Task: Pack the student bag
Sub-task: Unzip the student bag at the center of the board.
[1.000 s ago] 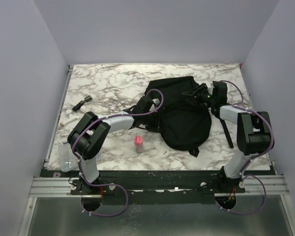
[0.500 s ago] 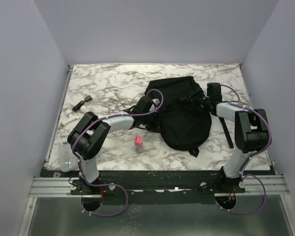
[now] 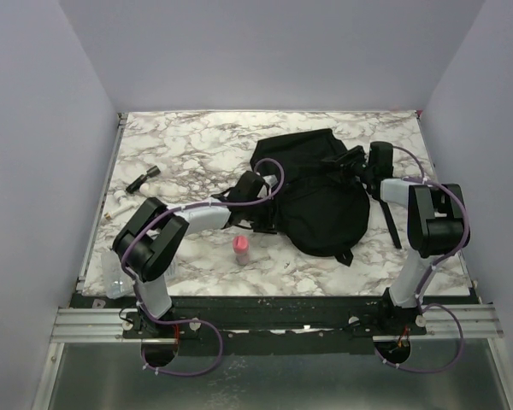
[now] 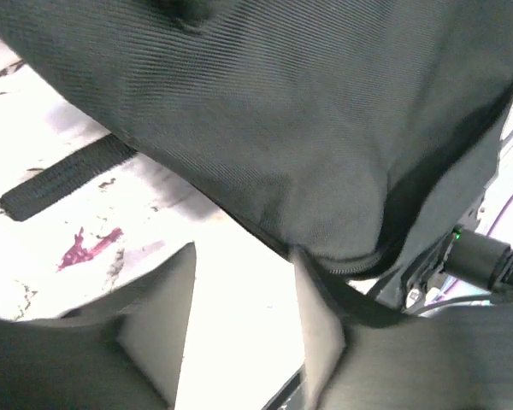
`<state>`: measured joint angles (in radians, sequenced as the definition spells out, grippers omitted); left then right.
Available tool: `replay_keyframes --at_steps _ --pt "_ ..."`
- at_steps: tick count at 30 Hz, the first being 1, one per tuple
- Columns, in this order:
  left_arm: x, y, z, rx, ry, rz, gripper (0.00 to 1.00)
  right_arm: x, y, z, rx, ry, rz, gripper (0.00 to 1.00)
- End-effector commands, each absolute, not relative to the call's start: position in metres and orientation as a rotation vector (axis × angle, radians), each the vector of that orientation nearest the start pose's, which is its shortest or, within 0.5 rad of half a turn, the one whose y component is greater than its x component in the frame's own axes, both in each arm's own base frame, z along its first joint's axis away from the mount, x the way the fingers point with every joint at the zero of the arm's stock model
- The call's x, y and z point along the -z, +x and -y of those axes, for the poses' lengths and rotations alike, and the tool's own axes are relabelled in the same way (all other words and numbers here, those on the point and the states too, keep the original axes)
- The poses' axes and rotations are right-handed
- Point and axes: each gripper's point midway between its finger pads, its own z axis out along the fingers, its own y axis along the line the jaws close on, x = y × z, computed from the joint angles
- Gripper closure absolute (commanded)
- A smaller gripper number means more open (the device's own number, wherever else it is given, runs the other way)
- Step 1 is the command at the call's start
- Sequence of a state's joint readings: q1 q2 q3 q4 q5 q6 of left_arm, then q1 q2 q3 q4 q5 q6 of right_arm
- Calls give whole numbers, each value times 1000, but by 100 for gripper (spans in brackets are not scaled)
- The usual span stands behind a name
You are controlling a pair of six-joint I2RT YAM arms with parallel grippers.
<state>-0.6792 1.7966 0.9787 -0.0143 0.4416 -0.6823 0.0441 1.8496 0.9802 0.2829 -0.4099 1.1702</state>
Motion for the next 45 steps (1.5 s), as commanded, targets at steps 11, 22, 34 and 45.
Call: replay_keyframes --at_steps 11,22,34,45 --pt "-206 378 351 715 401 -2216 21 -60 479 -136 -1201 1056 -2088 42" --pt "-158 480 363 427 526 -2261 12 -55 492 -147 -1193 1139 -2120 50" --pt "-99 462 378 629 561 -2442 43 -39 488 -207 -1221 992 -2244 44" --pt "-85 430 377 736 611 -2526 48 -92 495 -253 -1538 888 -2116 66"
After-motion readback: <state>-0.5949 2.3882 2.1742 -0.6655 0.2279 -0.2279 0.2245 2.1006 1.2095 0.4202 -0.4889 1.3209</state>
